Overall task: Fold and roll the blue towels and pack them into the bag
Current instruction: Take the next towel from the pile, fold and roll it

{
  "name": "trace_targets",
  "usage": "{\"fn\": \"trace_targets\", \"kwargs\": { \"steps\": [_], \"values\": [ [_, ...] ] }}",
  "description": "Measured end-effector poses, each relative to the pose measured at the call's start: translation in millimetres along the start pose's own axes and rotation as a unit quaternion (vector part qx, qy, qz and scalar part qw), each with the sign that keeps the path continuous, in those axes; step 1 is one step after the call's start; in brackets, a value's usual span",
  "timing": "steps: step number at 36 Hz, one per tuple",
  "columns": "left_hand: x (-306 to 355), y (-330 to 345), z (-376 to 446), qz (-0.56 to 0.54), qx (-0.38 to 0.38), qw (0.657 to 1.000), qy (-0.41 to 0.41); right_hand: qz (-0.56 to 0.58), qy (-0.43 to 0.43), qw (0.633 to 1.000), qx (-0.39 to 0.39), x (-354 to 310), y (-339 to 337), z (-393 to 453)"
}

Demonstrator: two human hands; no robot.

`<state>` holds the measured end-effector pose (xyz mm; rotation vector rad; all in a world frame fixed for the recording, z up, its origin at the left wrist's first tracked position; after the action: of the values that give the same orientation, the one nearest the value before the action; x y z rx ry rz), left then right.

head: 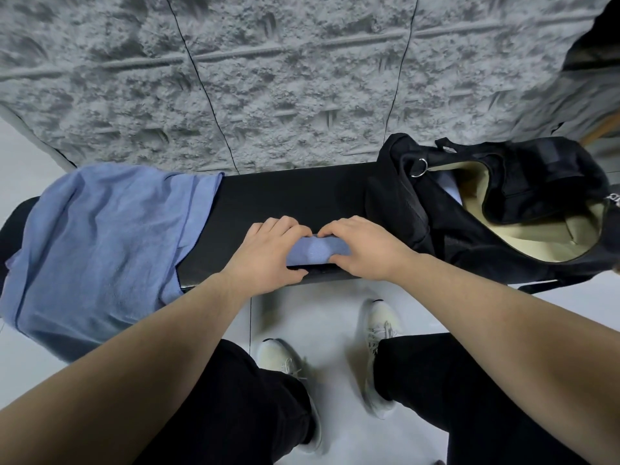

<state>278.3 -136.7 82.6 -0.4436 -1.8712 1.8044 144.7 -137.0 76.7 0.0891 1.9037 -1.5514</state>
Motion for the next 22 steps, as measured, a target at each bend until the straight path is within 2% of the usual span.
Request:
{"fn": "trace_targets", "kwargs": {
  "steps": [10, 18, 22],
  "values": [
    [1.1, -2.4, 10.5, 0.05, -0.006, 0.998, -0.034, 0.032, 0.036, 0.998, -0.031, 6.3, 3.4, -0.3],
    [-2.1, 4.4, 14.6, 0.032, 0.001, 0.997, -0.074, -0.107, 0.014, 0.994, -0.015, -2.5, 4.1, -3.0],
    [-1.7, 3.7, 13.8, 0.051, 0.028, 0.995, -0.076, -0.127, 0.032, 0.991, -0.018, 1.5, 10.0, -0.6]
  ]
}}
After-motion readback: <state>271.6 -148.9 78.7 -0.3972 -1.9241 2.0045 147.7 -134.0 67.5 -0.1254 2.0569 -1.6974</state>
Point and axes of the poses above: each hand's wrist, its own z-axis towards the middle knuckle, its own y-axis out of the palm, x = y × z, the point moved 9 cm from there along z, towards the middle knuckle, and after that the axes turned 4 degrees about z, right-handed, at the moved point
